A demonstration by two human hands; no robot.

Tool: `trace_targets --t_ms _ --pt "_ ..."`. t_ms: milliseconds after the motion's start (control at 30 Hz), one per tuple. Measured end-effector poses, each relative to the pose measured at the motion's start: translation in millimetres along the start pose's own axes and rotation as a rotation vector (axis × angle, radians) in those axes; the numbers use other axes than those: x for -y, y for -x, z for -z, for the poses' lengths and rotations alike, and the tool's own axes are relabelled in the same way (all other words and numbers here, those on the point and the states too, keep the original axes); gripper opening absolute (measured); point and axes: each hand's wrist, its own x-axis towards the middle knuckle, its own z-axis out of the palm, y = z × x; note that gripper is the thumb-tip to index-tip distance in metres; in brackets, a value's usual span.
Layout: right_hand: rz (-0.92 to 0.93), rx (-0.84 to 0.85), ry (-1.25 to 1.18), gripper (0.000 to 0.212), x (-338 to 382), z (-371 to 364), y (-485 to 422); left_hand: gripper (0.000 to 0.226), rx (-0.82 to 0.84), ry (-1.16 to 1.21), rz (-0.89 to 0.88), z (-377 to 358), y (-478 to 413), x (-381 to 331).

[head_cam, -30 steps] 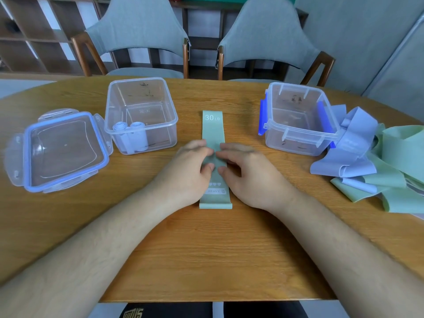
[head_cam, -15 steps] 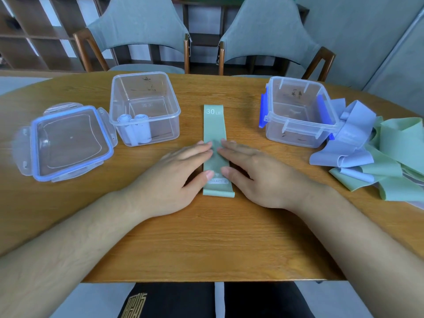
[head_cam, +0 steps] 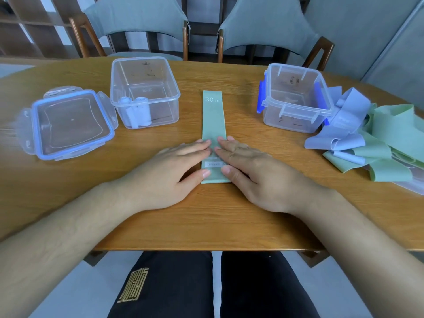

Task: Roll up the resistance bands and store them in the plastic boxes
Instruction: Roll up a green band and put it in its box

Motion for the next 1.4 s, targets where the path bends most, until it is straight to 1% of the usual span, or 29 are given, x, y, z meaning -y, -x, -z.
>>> trace_targets --t_ms 100,200,300,367,433,533,667,800,900,1000,1067,1133,1233,1333,1400 --pt "0.024 -0.008 -0.013 0.051 5 -5 6 0.052 -0.076 -0.024 -0.044 5 6 -4" --pt "0.035 0.024 0.013 0.052 6 -10 11 0.047 -0.091 0.018 -0.032 6 16 -10" --pt "0.034 0.023 0.025 0.053 8 -11 14 0.039 -0.116 0.041 -0.025 5 24 -16" --pt "0.040 -0.023 0.027 0.052 11 -12 17 0.035 -0.132 0.049 -0.023 4 27 -20" --pt "0.040 -0.115 0.023 0.051 15 -13 20 0.033 -0.135 0.058 -0.014 4 28 -22" --pt "0.043 -0.209 0.026 0.041 18 -14 25 0.030 -0.137 0.043 -0.012 4 28 -22" --pt "0.069 -0.216 0.032 0.033 17 -18 28 0.027 -0.146 0.036 -0.012 2 28 -24" --pt "0.113 -0.279 0.028 0.029 17 -23 29 0.026 -0.149 0.043 -0.017 0 28 -25" --pt "0.109 -0.297 -0.025 0.025 18 -23 29 0.023 -0.160 0.053 -0.036 0 29 -26" --pt "0.090 -0.288 -0.074 0.008 20 -20 28 0.017 -0.180 0.031 -0.083 1 32 -30" --pt "0.089 -0.270 -0.088 0.004 20 -19 26 0.016 -0.178 -0.003 -0.112 1 33 -31" --pt "0.086 -0.255 -0.095 0.003 19 -17 24 0.016 -0.172 -0.007 -0.112 2 32 -31" --pt "0.074 -0.223 -0.157 0.011 16 -12 20 0.016 -0.174 0.061 -0.080 4 31 -30" --pt "0.042 -0.185 -0.199 0.007 13 -7 14 0.010 -0.183 0.126 -0.021 5 28 -31" --pt "0.011 -0.150 -0.189 0.006 11 -4 10 0.013 -0.191 0.115 0.010 4 26 -33"
